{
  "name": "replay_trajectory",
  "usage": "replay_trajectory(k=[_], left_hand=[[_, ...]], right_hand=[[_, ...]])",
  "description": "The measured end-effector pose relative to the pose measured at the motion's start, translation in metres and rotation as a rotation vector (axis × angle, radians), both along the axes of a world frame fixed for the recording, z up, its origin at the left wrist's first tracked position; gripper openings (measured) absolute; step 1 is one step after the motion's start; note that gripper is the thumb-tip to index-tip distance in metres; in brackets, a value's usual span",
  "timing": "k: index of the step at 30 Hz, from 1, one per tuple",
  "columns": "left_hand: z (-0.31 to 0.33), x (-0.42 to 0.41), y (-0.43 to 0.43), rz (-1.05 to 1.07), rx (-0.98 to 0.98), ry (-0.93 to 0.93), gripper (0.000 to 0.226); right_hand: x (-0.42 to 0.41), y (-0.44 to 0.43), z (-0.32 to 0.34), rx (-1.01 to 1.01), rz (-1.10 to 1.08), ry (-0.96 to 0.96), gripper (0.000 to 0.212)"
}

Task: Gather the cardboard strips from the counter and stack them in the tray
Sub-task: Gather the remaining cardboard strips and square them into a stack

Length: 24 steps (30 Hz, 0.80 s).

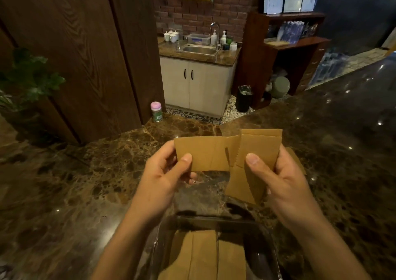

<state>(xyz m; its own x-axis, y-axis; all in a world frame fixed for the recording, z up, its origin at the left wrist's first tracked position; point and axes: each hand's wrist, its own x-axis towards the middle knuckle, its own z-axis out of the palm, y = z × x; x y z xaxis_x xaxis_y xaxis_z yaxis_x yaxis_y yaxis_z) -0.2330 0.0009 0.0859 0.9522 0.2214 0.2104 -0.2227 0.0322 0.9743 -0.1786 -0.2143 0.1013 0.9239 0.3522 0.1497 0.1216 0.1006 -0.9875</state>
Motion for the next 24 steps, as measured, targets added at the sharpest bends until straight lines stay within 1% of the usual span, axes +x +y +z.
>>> replay_trajectory(k=[1,3,5,6,7,8,9,11,12,13,15,17,18,19,20,21,22,24], left_hand=[[0.001,-0.001,0.005,-0.029,0.117,-0.007,0.022],[0.008,-0.002,0.009,-0.107,0.297,-0.01,0.027],[0.014,-0.002,0.006,-0.15,0.349,-0.025,0.03],[0.014,-0.002,0.002,-0.133,0.33,-0.041,0.028],[0.014,-0.003,-0.004,-0.092,0.267,-0.046,0.025],[0.013,-0.004,-0.012,-0.047,0.153,-0.024,0.024],[0.009,-0.004,-0.02,-0.022,0.0,0.032,0.027],[-0.001,-0.008,-0.037,-0.002,-0.268,0.206,0.04],[-0.006,-0.012,-0.045,0.0,-0.336,0.271,0.049],[-0.011,-0.015,-0.05,-0.013,-0.379,0.295,0.054],[-0.021,-0.02,-0.053,-0.075,-0.477,0.337,0.049],[-0.029,-0.028,-0.053,-0.102,-0.595,0.409,0.048],[-0.034,-0.032,-0.053,-0.128,-0.639,0.435,0.049],[-0.038,-0.035,-0.052,-0.162,-0.668,0.438,0.049],[-0.037,-0.042,-0.054,-0.168,-0.656,0.429,0.046],[-0.04,-0.038,-0.05,-0.151,-0.63,0.424,0.041],[-0.048,-0.035,-0.047,-0.132,-0.584,0.434,0.037],[-0.057,-0.023,-0.044,-0.049,-0.527,0.452,0.037]], right_hand=[[0.002,-0.004,0.001,-0.055,0.062,0.002,0.045],[0.004,-0.007,0.002,-0.163,0.172,0.031,0.047],[0.003,-0.004,0.0,-0.18,0.228,0.071,0.044],[0.0,-0.001,-0.002,-0.136,0.249,0.103,0.042],[-0.005,0.003,-0.005,-0.064,0.265,0.154,0.043],[-0.01,0.009,-0.009,0.011,0.269,0.21,0.047],[-0.016,0.015,-0.015,0.062,0.261,0.247,0.05],[-0.031,0.029,-0.027,0.066,0.213,0.229,0.049],[-0.038,0.034,-0.033,0.041,0.18,0.192,0.045],[-0.044,0.038,-0.038,0.0,0.147,0.149,0.041],[-0.051,0.041,-0.045,-0.167,0.102,0.027,0.042],[-0.052,0.039,-0.053,-0.511,0.063,-0.153,0.057],[-0.053,0.038,-0.057,-0.681,0.033,-0.259,0.064],[-0.055,0.037,-0.059,-0.784,0.004,-0.344,0.068],[-0.057,0.036,-0.059,-0.807,-0.013,-0.399,0.069],[-0.059,0.032,-0.058,-0.775,-0.003,-0.436,0.069],[-0.059,0.026,-0.056,-0.714,0.055,-0.445,0.069],[-0.059,0.016,-0.046,-0.623,0.32,-0.358,0.076]])
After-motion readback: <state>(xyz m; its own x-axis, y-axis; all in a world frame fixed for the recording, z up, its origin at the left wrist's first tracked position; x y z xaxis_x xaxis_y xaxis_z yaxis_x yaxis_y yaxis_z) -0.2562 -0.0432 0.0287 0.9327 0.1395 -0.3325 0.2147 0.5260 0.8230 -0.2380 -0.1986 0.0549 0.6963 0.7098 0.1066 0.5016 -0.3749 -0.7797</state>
